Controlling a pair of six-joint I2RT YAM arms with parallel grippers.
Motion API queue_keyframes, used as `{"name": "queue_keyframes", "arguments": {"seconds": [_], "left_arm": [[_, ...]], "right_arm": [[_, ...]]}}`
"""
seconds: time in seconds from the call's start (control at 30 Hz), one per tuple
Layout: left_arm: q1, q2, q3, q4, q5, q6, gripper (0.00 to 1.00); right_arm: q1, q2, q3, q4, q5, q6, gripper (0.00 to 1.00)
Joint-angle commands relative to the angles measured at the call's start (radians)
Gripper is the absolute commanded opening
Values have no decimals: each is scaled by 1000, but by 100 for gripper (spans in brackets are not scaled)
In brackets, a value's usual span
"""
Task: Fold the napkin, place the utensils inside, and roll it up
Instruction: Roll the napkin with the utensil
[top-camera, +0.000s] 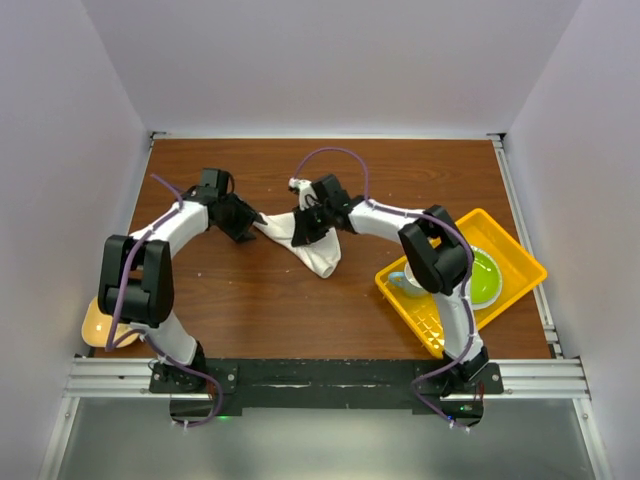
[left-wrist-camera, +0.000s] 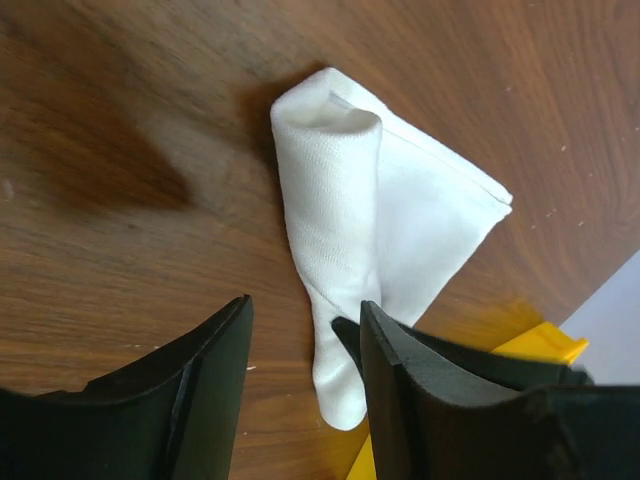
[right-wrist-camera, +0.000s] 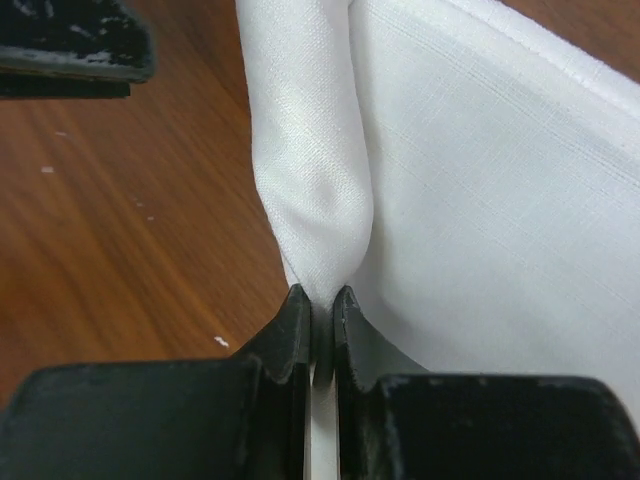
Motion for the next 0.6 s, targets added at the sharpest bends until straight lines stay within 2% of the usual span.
{"name": "queue_keyframes", "arguments": {"seconds": [0.0,0.2,0.57], "left_arm": [[-22,-24,-14,72,41,15,52],[-110,64,50,70,68,1,53],[-136,213,95,89,-7,-10,51]], "right_arm": [[-112,160,-72,58,-471,159,0],[-191,249,-81,103,-611,305,0],[-220,321,67,-152,-474,145,0]]}}
